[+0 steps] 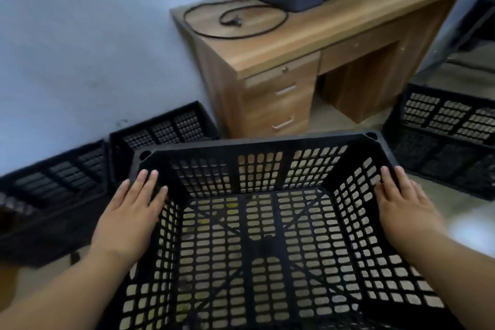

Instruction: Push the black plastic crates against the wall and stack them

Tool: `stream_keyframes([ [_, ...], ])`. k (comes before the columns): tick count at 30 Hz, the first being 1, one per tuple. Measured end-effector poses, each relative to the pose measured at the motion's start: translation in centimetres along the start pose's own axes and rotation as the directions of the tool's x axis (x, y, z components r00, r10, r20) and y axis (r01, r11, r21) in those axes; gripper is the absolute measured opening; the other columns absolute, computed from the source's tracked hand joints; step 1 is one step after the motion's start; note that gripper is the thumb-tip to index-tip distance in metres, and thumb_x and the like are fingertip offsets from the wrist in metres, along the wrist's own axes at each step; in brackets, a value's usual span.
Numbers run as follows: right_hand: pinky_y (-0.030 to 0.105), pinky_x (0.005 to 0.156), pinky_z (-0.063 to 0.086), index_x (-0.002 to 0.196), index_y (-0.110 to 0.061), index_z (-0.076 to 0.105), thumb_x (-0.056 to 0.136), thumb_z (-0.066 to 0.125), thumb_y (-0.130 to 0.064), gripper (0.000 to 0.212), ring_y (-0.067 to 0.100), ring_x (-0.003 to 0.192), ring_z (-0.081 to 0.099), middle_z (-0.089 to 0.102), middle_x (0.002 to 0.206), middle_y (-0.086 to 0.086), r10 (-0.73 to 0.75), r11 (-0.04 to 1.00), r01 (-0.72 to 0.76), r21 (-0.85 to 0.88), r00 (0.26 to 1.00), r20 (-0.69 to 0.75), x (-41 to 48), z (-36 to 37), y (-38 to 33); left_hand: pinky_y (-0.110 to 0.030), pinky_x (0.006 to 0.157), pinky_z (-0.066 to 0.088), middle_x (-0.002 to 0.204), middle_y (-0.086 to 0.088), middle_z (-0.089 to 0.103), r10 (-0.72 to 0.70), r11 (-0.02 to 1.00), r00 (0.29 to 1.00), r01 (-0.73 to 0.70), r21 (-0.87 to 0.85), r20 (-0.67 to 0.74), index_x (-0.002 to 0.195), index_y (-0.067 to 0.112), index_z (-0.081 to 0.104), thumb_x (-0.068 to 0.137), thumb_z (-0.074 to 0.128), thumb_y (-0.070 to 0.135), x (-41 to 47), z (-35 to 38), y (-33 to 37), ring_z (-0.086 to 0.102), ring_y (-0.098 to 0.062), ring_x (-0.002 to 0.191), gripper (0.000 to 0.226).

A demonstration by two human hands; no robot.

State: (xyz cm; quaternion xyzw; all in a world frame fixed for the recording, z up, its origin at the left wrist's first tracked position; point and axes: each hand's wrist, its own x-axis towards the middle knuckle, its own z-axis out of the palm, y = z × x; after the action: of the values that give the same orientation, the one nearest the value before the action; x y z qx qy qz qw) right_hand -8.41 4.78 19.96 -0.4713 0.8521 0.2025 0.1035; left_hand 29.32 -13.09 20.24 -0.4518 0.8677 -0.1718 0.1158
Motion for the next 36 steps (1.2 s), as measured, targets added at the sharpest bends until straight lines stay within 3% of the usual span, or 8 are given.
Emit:
stream_keyframes([
  [3, 0.041, 0.118, -0.005, 0.147, -0.011, -0.006, 0.095, 0.023, -0.018, 0.06, 0.027, 0.131, -0.035, -0.036, 0.14, 0.009, -0.128, 0.991, 0.126, -0.037, 0.99, -0.059, -1.2, -3.3, -8.2, -0.032, 0.083, -0.046, 0.143, -0.007, -0.029, -0.103, 0.995, 0.994, 0.102, -0.016, -0.024, 0.14, 0.02, -0.013, 0.089, 0.038, 0.01, -5.6, 2.4, -8.2, -0.027, -0.017, 0.133, 0.073],
  [5, 0.042, 0.118, -0.004, 0.147, -0.011, -0.004, 0.095, 0.025, -0.018, 0.06, 0.027, 0.131, -0.034, -0.034, 0.139, 0.01, -0.218, 0.975, 0.212, -0.073, 0.971, -0.094, -2.0, -5.3, -13.6, -0.031, 0.098, -0.038, 0.149, -0.009, -0.005, -0.133, 0.99, 0.988, 0.136, 0.031, -0.084, 0.144, 0.021, 0.017, 0.076, 0.058, 0.006, -9.3, 4.3, -13.7, -0.009, -0.019, 0.139, 0.081],
  [7, 0.041, 0.118, -0.004, 0.147, -0.011, -0.005, 0.095, 0.025, -0.017, 0.06, 0.027, 0.138, -0.029, -0.032, 0.146, 0.01, -0.297, 0.953, 0.286, -0.104, 0.948, -0.117, -2.3, -7.2, -18.9, -0.032, 0.109, -0.028, 0.148, -0.011, 0.015, -0.177, 0.984, 0.983, 0.175, 0.038, 0.04, 0.137, 0.016, 0.041, 0.058, 0.072, -0.001, -12.6, 5.6, -18.3, -0.006, -0.02, 0.143, 0.087],
  [11, 0.038, 0.118, -0.002, 0.148, -0.011, -0.007, 0.095, 0.02, -0.016, 0.06, 0.024, 0.141, -0.026, -0.023, 0.156, 0.007, -0.42, 0.904, 0.402, -0.147, 0.899, -0.123, -2.1, -10.2, -28.1, -0.031, 0.096, -0.042, 0.151, -0.01, -0.013, -0.289, 0.957, 0.951, 0.284, 0.059, 0.107, 0.142, 0.02, 0.001, 0.074, 0.06, 0.002, -16.6, 7.9, -25.8, -0.04, -0.016, 0.132, 0.092],
  [16, 0.037, 0.119, 0.0, 0.149, -0.012, -0.001, 0.096, 0.019, -0.013, 0.057, 0.024, 0.139, -0.03, -0.023, 0.156, 0.006, -0.514, 0.855, 0.495, -0.157, 0.849, -0.122, 1.2, -13.1, -38.6, -0.031, 0.078, -0.048, 0.142, -0.007, -0.039, -0.4, 0.917, 0.882, 0.387, 0.102, 0.248, 0.131, 0.023, -0.029, 0.088, 0.042, 0.006, -15.9, 11.6, -33.7, -0.041, -0.021, 0.129, 0.084],
  [19, 0.038, 0.119, -0.001, 0.148, -0.012, -0.002, 0.096, 0.02, -0.012, 0.057, 0.021, 0.126, -0.04, -0.025, 0.155, 0.005, -0.533, 0.842, 0.518, -0.152, 0.842, -0.087, 4.4, -14.7, -44.8, -0.031, 0.076, -0.05, 0.141, -0.007, -0.041, -0.412, 0.911, 0.861, 0.398, 0.11, 0.298, 0.13, 0.024, -0.031, 0.088, 0.039, 0.005, -13.6, 14.5, -38.9, -0.053, -0.019, 0.12, 0.083],
  [22, 0.039, 0.12, -0.001, 0.148, -0.012, -0.007, 0.095, 0.019, -0.011, 0.059, 0.023, 0.139, -0.03, -0.031, 0.151, 0.005, -0.538, 0.839, 0.526, -0.138, 0.84, -0.071, 7.7, -16.4, -51.0, -0.03, 0.079, -0.05, 0.141, -0.005, -0.039, -0.44, 0.897, 0.853, 0.428, 0.107, 0.28, 0.132, 0.023, -0.027, 0.086, 0.041, 0.003, -11.0, 17.7, -44.5, -0.061, -0.015, 0.106, 0.085],
  [36, 0.04, 0.119, -0.002, 0.147, -0.008, -0.007, 0.093, 0.025, -0.012, 0.063, 0.026, 0.141, -0.027, -0.027, 0.155, 0.007, -0.528, 0.845, 0.499, -0.192, 0.835, -0.153, 19.4, -27.8, -75.0, -0.031, 0.082, -0.048, 0.145, -0.006, -0.035, -0.502, 0.864, 0.825, 0.469, 0.183, 0.259, 0.134, 0.02, -0.028, 0.086, 0.046, 0.013, 2.7, 28.6, -68.6, -0.054, -0.017, 0.118, 0.088],
])
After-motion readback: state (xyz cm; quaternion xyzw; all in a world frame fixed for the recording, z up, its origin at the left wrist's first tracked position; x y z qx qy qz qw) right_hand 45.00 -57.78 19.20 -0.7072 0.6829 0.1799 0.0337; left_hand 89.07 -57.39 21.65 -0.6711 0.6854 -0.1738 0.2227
